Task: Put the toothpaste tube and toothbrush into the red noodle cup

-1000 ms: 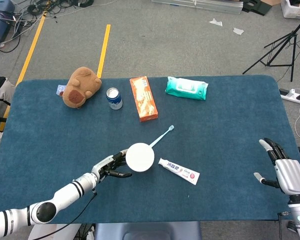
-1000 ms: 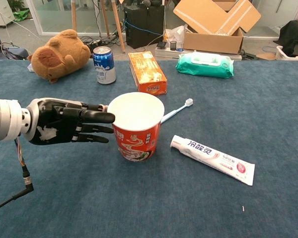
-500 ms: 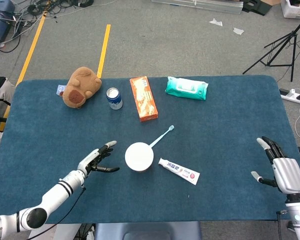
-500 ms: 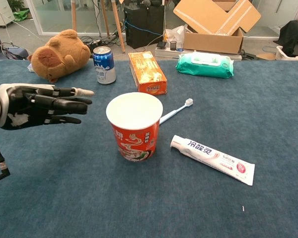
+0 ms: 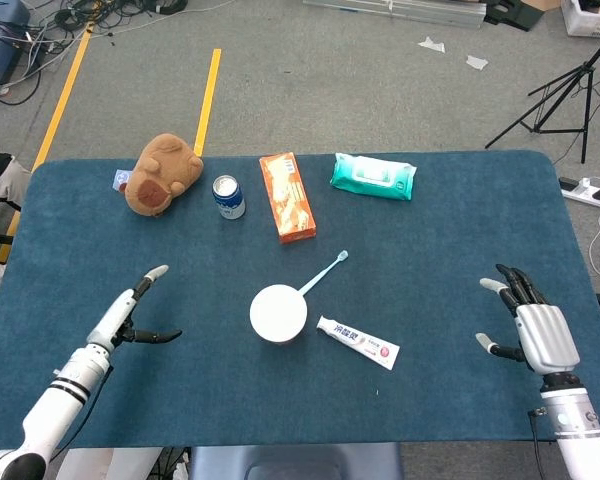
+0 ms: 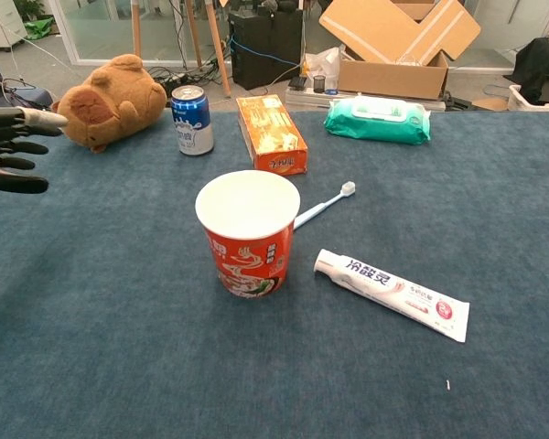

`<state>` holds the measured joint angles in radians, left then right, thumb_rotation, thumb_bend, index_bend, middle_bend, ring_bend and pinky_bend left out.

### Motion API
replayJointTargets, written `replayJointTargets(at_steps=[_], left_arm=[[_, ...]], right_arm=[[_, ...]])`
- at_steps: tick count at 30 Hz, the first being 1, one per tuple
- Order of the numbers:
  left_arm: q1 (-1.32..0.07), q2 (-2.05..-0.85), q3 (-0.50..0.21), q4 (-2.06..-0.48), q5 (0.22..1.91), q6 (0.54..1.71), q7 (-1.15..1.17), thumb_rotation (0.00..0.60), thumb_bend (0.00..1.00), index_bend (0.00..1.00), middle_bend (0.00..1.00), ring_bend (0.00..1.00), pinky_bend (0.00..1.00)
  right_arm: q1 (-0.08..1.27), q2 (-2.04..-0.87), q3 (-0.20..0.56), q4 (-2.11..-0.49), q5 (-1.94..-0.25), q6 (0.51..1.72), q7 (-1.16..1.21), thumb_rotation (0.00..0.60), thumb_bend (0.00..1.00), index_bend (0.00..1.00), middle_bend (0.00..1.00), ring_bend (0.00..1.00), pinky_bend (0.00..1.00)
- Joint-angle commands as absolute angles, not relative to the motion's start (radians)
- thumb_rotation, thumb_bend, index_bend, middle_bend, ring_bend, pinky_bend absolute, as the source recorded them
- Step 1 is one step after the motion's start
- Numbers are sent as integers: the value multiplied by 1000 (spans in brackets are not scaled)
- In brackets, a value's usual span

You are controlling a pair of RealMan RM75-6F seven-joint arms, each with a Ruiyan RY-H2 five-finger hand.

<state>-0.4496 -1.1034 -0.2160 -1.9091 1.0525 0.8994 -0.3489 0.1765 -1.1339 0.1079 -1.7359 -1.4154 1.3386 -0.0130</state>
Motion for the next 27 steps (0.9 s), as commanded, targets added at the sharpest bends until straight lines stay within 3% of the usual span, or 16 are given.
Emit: replayJointTargets(at_steps=[1, 9, 11, 16, 27], left_arm=[[-386, -1076, -159, -1878, 1189, 1005, -279, 600, 0, 0, 0, 0, 0], [-312, -1064, -65, -1766, 1431, 1146, -269, 600, 0, 0, 0, 0, 0], [-299, -1056, -48, -1743, 1470, 1169, -296, 600, 0, 0, 0, 0, 0], [-274, -1038, -18, -1703, 1521, 1211, -343, 600, 0, 0, 0, 0, 0], [-221, -1002, 32, -1636, 1580, 1289, -416, 600, 0, 0, 0, 0, 0]], right_arm=[[198, -1153, 123, -1759, -1389, 1314, -39, 600, 112, 300, 83, 0, 226], [252, -1239, 156, -1793, -1303, 1263, -112, 600, 102, 315, 15, 0, 176], [267, -1278, 163, -1785, -1282, 1257, -133, 600, 48, 286, 0, 0, 160], [298, -1375, 179, -1756, -1246, 1251, -166, 600, 0, 176, 0, 0, 130], [356, -1550, 189, -1677, -1194, 1245, -261, 600, 0, 111, 0, 0, 97]])
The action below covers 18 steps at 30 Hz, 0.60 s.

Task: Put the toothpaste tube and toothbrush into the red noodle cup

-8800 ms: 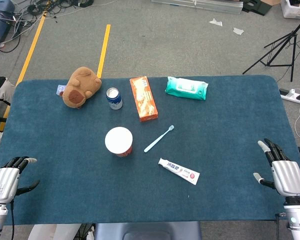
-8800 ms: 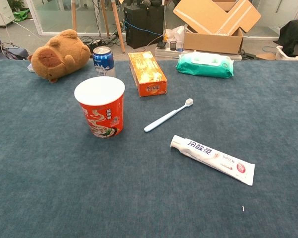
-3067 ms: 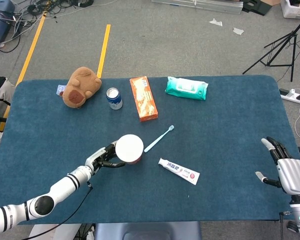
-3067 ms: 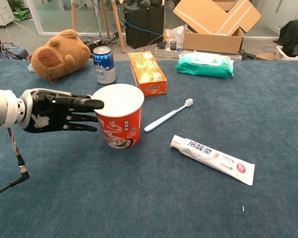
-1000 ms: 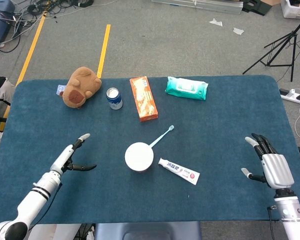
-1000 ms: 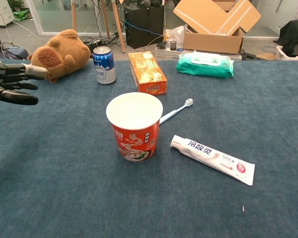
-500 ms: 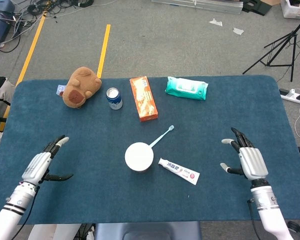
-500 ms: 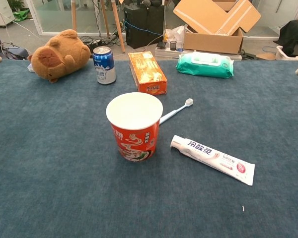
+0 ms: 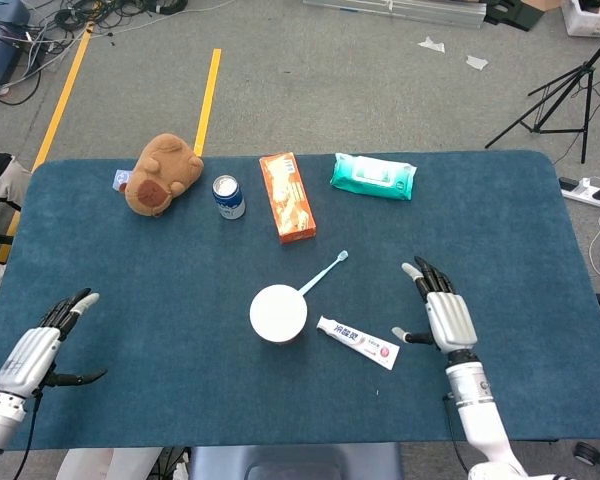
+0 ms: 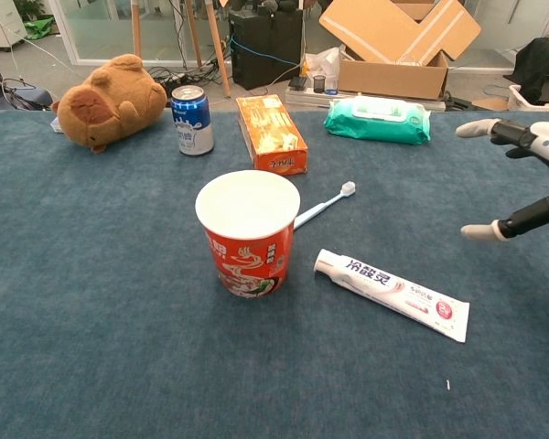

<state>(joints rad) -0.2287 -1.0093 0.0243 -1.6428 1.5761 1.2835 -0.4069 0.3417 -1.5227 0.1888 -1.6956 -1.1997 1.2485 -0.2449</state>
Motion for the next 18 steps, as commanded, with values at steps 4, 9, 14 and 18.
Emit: replayJointTargets(at_steps=[4, 9, 14, 18], left_arm=[[-207, -990, 45, -1618, 1590, 1310, -436, 600, 0, 0, 0, 0, 0], [-189, -987, 57, -1578, 1606, 1338, -438, 600, 0, 0, 0, 0, 0], [-175, -1003, 63, -1534, 1623, 1368, -436, 600, 0, 0, 0, 0, 0], [-168, -1016, 67, -1504, 1631, 1384, -468, 600, 0, 0, 0, 0, 0]], right_arm=[[373, -1593, 183, -1647, -1203, 1242, -276, 600, 0, 92, 0, 0, 88], [389, -1641, 173, -1607, -1208, 1234, -297, 600, 0, 84, 0, 0, 86], [402, -1683, 166, -1572, -1211, 1230, -314, 600, 0, 83, 0, 0, 84], [410, -1711, 160, -1545, -1216, 1228, -325, 600, 0, 83, 0, 0, 81]])
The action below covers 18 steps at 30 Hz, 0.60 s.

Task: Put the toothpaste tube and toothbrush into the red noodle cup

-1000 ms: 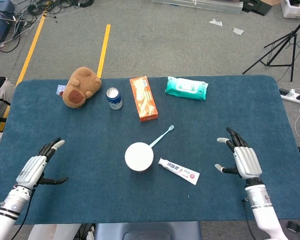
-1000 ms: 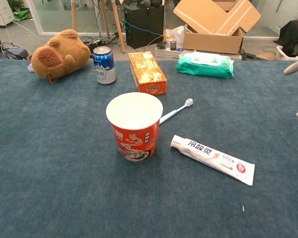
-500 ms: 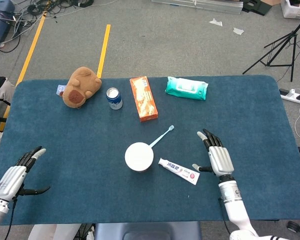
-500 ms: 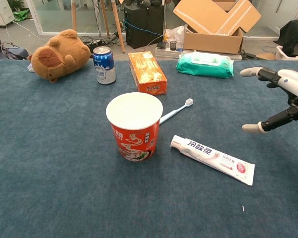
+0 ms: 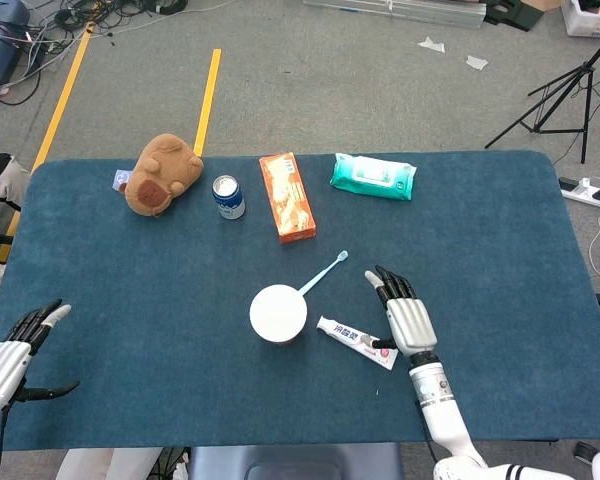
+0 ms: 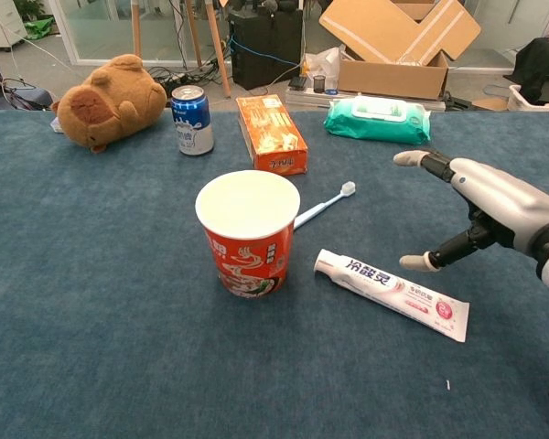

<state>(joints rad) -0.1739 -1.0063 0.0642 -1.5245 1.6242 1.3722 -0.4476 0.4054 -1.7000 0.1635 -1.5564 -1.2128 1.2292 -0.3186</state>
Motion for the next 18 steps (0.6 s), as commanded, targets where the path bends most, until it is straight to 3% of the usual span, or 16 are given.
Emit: replayJointTargets(at_steps=[1, 18], left_arm=[[-165, -1021, 69, -1493, 1633, 1391, -479, 600, 0, 0, 0, 0, 0], [-142, -1049, 86, -1425, 1641, 1420, -544, 600, 0, 0, 0, 0, 0]], right_arm=[[412, -1719, 158, -1537, -1217, 1227, -329, 600, 0, 83, 0, 0, 80], [436, -1821, 155, -1429, -1206, 1195, -336, 600, 0, 66, 0, 0, 76]])
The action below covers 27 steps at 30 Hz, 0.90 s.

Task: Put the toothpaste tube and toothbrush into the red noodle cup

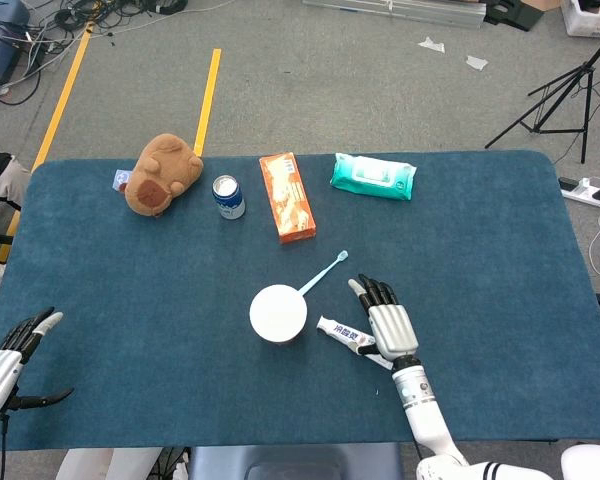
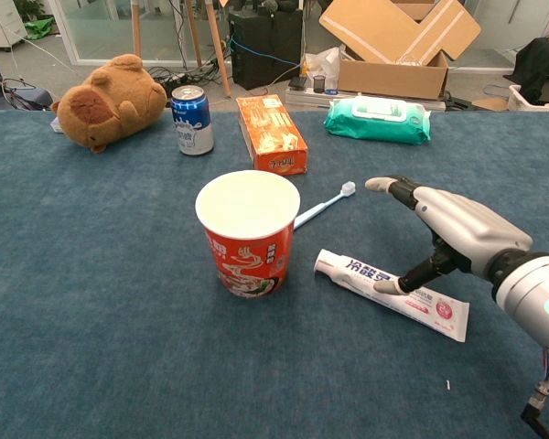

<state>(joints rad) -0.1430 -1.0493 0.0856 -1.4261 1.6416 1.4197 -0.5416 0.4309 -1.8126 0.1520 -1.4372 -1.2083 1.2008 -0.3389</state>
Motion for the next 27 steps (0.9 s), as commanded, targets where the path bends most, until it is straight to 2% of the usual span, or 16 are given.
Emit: replayJointTargets(at_steps=[1, 14, 27], left_arm=[[-142, -1048, 87, -1425, 1641, 1421, -546, 600, 0, 0, 0, 0, 0], [-132, -1053, 94, -1412, 1639, 1427, -561, 600, 0, 0, 0, 0, 0], [-133, -1057, 97, -1409, 1638, 1417, -555, 600, 0, 0, 0, 0, 0]], right_arm=[[439, -1828, 156, -1423, -1206, 1191, -336, 600, 0, 66, 0, 0, 76], [457, -1862, 158, -1360, -1187, 1160, -366, 600, 0, 66, 0, 0, 76], [457, -1828, 173, -1347, -1158, 1153, -395, 600, 0, 66, 0, 0, 71]])
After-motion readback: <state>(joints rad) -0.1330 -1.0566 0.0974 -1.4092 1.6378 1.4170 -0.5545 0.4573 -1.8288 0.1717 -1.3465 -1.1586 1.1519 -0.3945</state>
